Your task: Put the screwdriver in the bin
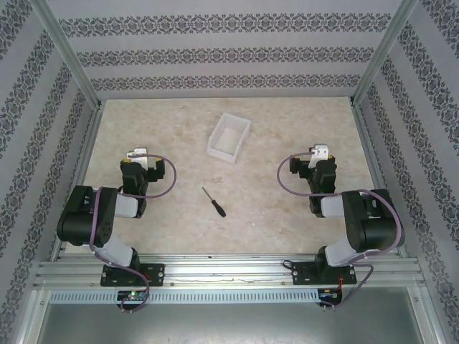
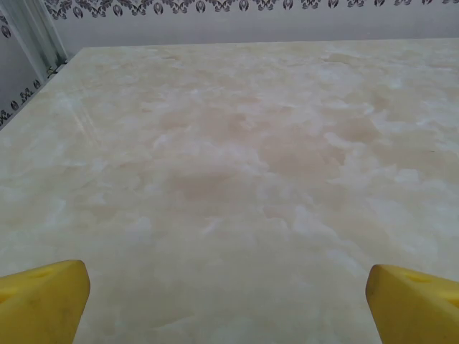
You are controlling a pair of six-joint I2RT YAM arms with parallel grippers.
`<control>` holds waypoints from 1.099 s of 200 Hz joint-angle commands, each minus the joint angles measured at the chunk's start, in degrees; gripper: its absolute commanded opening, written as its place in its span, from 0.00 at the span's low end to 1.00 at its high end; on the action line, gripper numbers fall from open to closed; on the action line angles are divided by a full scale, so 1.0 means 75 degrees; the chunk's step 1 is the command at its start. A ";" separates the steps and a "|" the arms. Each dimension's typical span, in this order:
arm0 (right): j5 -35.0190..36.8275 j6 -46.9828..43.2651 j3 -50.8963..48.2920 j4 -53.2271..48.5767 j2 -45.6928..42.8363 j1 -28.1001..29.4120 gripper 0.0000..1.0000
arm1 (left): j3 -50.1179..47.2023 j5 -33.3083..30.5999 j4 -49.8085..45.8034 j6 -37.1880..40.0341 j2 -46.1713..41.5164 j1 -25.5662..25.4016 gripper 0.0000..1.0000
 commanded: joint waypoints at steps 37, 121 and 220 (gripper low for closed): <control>-0.0179 0.0048 0.0136 0.0140 0.0052 -0.0097 0.98 | 0.0091 0.0044 -0.0082 -0.0060 -0.0019 0.0019 0.99; -0.0178 0.0051 0.0128 0.0152 0.0050 -0.0097 0.98 | 0.0089 0.0039 -0.0078 -0.0061 -0.0017 0.0019 0.99; -0.0160 0.0072 0.0127 0.0152 0.0044 -0.0106 0.98 | 0.0139 0.0420 -0.0173 0.0057 -0.0013 0.0019 0.99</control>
